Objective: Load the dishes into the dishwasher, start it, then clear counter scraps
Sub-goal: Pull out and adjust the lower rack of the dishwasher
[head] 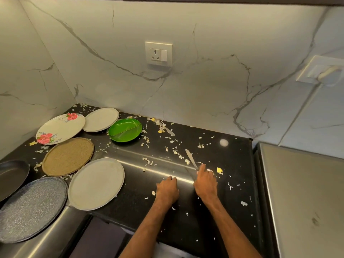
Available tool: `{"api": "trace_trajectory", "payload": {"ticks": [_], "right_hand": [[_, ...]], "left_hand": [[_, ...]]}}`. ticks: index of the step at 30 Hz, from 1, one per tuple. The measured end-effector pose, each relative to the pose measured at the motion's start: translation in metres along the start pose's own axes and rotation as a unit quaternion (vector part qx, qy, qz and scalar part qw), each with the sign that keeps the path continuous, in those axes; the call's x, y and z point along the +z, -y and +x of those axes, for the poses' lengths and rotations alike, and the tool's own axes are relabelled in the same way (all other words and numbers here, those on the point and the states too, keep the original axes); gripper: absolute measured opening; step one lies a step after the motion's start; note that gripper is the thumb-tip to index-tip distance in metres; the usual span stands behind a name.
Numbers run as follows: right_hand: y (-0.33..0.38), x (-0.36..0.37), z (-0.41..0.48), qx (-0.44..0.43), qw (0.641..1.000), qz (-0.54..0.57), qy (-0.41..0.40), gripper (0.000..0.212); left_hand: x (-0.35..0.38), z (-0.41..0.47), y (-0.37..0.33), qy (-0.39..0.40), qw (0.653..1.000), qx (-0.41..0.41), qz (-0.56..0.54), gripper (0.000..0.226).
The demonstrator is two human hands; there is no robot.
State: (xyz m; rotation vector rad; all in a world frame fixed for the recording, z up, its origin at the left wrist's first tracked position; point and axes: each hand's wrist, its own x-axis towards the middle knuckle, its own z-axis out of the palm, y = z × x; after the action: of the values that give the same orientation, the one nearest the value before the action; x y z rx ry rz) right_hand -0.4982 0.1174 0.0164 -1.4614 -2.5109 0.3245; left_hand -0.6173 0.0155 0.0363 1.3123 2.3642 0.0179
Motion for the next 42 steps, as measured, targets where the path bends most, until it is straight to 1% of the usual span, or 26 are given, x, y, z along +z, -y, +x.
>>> {"api": "trace_trajectory", "payload": {"ticks": [1,3,6,8,9,10,12,13,15,17,20,22,23,25,27,29,31,33,35,37,40,42], "right_hand": [[0.000,0.001,-0.014,-0.013,1.000,0.004,0.001,0.019],[0.001,0.002,-0.039,-0.028,0.999,-0.021,0.023,0.025],[0.010,-0.002,-0.071,0.001,0.996,-0.057,0.067,0.033],[0.021,-0.008,-0.091,0.054,0.996,-0.011,0.064,0.027],[0.028,-0.009,-0.104,0.097,0.993,0.044,0.057,0.022],[0.036,-0.012,-0.116,0.144,0.981,0.117,0.048,0.020],[0.048,-0.012,-0.144,0.224,0.934,0.276,0.025,0.018],[0.054,-0.011,-0.158,0.248,0.907,0.339,0.013,0.016],[0.063,-0.008,-0.195,0.274,0.863,0.425,-0.018,0.015],[0.068,-0.006,-0.235,0.290,0.823,0.486,-0.046,0.012],[0.062,-0.008,-0.285,0.349,0.771,0.521,-0.109,0.009],[0.046,-0.016,-0.317,0.397,0.718,0.552,-0.151,0.010],[0.038,-0.020,-0.332,0.406,0.690,0.575,-0.168,0.010],[0.020,-0.029,-0.365,0.418,0.645,0.608,-0.202,0.007],[0.003,-0.038,-0.398,0.412,0.611,0.632,-0.237,0.004],[-0.013,-0.044,-0.429,0.400,0.588,0.652,-0.262,0.008],[-0.034,-0.052,-0.462,0.389,0.574,0.667,-0.273,0.011],[-0.058,-0.056,-0.494,0.401,0.553,0.671,-0.289,0.013],[-0.088,-0.060,-0.530,0.439,0.545,0.643,-0.310,0.010],[-0.119,-0.059,-0.573,0.464,0.550,0.619,-0.315,0.008],[-0.165,-0.060,-0.636,0.469,0.571,0.611,-0.283,0.008],[-0.198,-0.065,-0.679,0.474,0.577,0.610,-0.265,0.005]], "left_hand": [[0.000,-0.004,0.002,-0.003,1.000,0.007,-0.001,0.044],[0.004,-0.015,0.009,-0.029,0.999,0.024,-0.007,0.044],[0.014,-0.040,0.021,-0.089,0.993,0.069,-0.032,0.046],[0.022,-0.061,0.025,-0.112,0.986,0.094,-0.080,0.044],[0.026,-0.072,0.027,-0.114,0.982,0.098,-0.112,0.042],[0.030,-0.083,0.028,-0.107,0.978,0.095,-0.151,0.038],[0.039,-0.103,0.027,-0.076,0.963,0.095,-0.241,0.026],[0.044,-0.113,0.025,-0.055,0.949,0.100,-0.295,0.023],[0.053,-0.138,0.020,-0.015,0.917,0.132,-0.377,0.022],[0.063,-0.170,0.013,0.018,0.890,0.172,-0.422,0.023],[0.082,-0.214,0.001,0.080,0.851,0.176,-0.489,0.023],[0.101,-0.243,-0.012,0.139,0.832,0.171,-0.508,0.023],[0.109,-0.255,-0.017,0.161,0.827,0.177,-0.508,0.022],[0.127,-0.279,-0.032,0.173,0.830,0.207,-0.489,0.021],[0.141,-0.305,-0.043,0.170,0.836,0.230,-0.468,0.020],[0.152,-0.327,-0.053,0.153,0.842,0.263,-0.446,0.016],[0.167,-0.346,-0.064,0.130,0.849,0.292,-0.421,0.020],[0.183,-0.360,-0.073,0.118,0.864,0.311,-0.378,0.024],[0.205,-0.379,-0.084,0.110,0.881,0.320,-0.330,0.023],[0.230,-0.403,-0.098,0.103,0.888,0.324,-0.309,0.022],[0.266,-0.440,-0.123,0.086,0.900,0.309,-0.296,0.017],[0.293,-0.465,-0.137,0.077,0.904,0.290,-0.304,0.011]]}}
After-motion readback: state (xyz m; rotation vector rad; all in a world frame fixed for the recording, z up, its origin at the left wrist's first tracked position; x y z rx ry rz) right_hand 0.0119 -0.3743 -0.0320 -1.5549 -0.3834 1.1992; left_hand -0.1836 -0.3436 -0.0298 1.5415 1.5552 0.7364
